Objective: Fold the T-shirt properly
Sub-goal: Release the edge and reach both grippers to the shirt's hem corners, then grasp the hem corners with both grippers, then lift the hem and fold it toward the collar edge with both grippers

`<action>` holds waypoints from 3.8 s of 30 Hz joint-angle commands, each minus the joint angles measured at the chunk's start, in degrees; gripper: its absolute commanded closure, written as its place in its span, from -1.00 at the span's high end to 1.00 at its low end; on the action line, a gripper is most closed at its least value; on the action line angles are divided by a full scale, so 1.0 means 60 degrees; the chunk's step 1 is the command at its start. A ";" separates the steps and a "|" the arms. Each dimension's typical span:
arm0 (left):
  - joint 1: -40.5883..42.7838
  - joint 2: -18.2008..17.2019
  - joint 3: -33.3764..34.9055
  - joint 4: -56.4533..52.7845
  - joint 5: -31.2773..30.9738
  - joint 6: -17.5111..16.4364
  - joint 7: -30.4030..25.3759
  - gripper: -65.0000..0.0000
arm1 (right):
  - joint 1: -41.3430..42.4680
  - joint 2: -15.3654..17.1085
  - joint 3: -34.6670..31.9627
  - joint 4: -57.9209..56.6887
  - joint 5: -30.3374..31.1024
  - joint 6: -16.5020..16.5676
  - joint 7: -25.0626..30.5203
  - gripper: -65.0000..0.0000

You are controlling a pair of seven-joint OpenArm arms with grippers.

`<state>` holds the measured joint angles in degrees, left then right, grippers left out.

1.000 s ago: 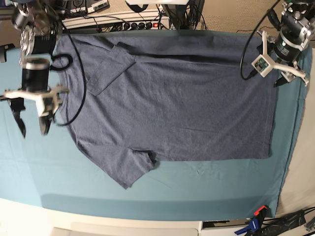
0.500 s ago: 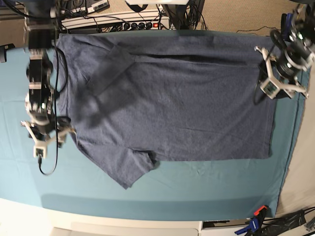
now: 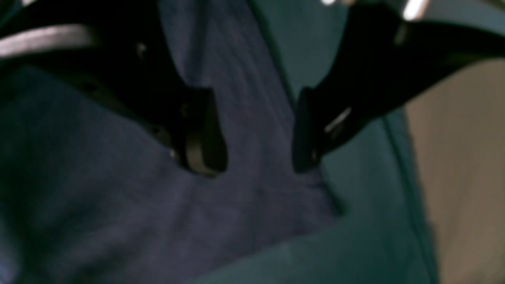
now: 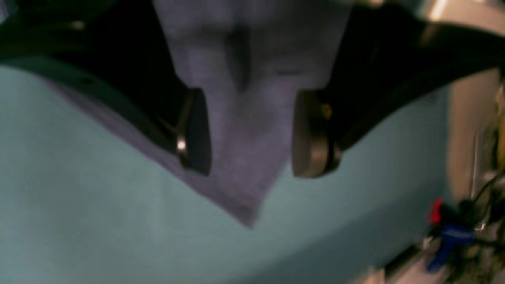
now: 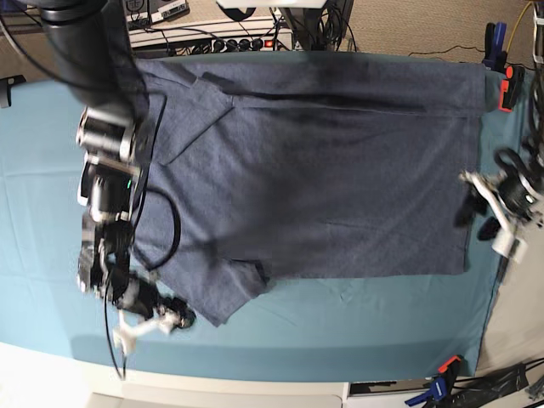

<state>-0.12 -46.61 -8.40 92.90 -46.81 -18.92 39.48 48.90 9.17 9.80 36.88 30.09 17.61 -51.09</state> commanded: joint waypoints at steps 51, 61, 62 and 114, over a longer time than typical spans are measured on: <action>-0.7195 0.2823 0.1388 -1.1282 0.1668 0.0474 -0.1151 -0.13 | 0.1424 0.0528 -0.1563 -0.0772 -0.1960 0.1016 -0.0095 0.02; -0.7147 0.2885 0.0769 -1.1282 0.0933 -0.0124 -0.0801 -0.13 | 0.1424 0.0484 -0.1563 -0.0772 -0.1956 0.1169 0.0029 0.02; -0.7147 0.2911 0.0769 -1.1282 0.0933 -0.0193 -0.0801 -0.13 | 0.1421 0.0484 -0.1563 -0.0772 -0.1956 0.1169 0.0029 0.02; -0.7147 0.2874 0.0769 -1.1278 0.0761 -0.0980 -0.1093 -1.00 | -0.0637 0.1534 -0.1563 -0.0772 -0.2714 0.0783 0.1530 0.16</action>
<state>-40.99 -28.42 -3.55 24.47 -41.41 -24.10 34.15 43.05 18.04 0.36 31.18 13.08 21.89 -42.50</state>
